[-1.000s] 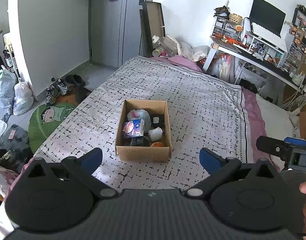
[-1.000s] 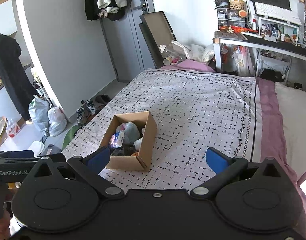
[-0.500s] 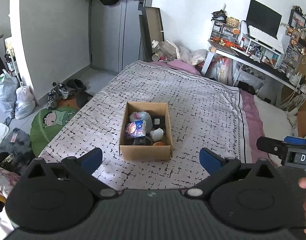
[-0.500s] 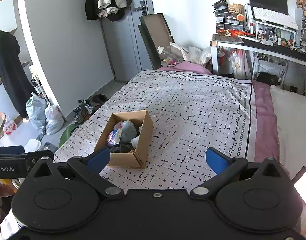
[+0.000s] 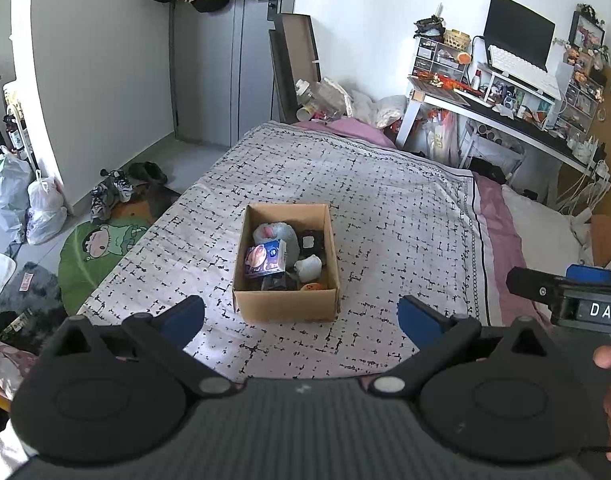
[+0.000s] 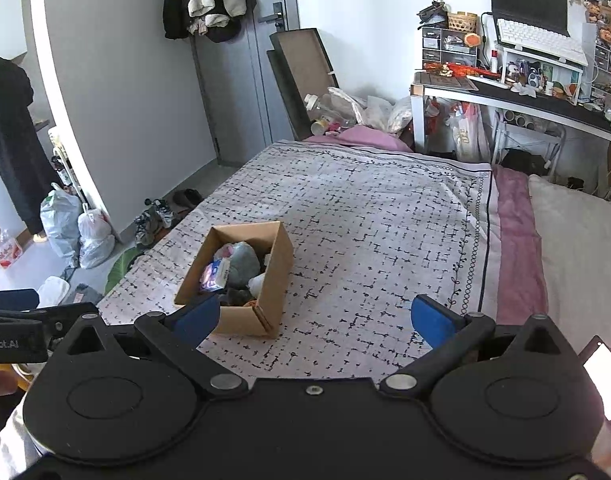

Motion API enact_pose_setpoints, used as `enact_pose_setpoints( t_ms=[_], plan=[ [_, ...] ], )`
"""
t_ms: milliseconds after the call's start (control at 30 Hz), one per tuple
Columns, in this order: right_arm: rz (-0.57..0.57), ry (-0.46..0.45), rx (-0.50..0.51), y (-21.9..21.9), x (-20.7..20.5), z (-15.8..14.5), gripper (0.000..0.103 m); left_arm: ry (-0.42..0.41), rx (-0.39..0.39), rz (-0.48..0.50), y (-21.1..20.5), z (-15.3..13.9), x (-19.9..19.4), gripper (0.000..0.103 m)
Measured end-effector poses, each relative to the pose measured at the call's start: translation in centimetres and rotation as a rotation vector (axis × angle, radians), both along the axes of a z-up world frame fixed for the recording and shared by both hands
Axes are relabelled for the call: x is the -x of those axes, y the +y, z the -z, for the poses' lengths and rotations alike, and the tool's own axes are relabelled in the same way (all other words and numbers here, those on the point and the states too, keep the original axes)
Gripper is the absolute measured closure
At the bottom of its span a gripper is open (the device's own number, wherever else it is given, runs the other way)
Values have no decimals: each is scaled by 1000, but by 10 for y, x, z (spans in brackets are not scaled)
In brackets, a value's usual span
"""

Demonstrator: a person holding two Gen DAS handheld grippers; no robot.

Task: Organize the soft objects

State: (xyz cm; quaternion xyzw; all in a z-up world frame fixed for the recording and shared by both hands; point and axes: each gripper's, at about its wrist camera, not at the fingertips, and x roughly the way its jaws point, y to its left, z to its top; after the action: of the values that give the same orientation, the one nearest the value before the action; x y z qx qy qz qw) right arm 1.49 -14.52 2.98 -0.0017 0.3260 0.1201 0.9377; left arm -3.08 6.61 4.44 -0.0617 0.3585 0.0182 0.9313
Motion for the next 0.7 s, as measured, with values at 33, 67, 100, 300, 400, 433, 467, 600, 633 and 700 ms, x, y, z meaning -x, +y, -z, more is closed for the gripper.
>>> enact_pose_setpoints(
  t_ms=[33,67,100,300,400,433,467,600,633,700],
  plan=[
    [2,1,2,0,-1,0,0,2,1,0,1,1,-1,1],
    [4,3,1,-1,-1,0,0,3,1,-1,1,1,-1,1],
    [4,4,0,-1,-2,0,0,4,2,-2,1,2,-1,1],
    [9,7,-1,-2,-2,0,0,6,3,-5,2,2,-2,1],
    [10,7,-2,-2,-2,0,0,10,2,-8,5,4,-3,1],
    [10,8,-1,-2,-2,0,0,10,3,-8,5,4,-3,1],
    [11,8,-1,-2,-2,0,0,10,3,-7,5,4,-3,1],
    [11,4,0,-3,-2,-1,0,11,1,-9,5,4,-4,1],
    [12,5,-1,-3,-2,-1,0,11,1,-8,5,4,-4,1],
    [11,4,-7,-4,-1,-2,0,9,1,-6,5,4,-4,1]
  ],
)
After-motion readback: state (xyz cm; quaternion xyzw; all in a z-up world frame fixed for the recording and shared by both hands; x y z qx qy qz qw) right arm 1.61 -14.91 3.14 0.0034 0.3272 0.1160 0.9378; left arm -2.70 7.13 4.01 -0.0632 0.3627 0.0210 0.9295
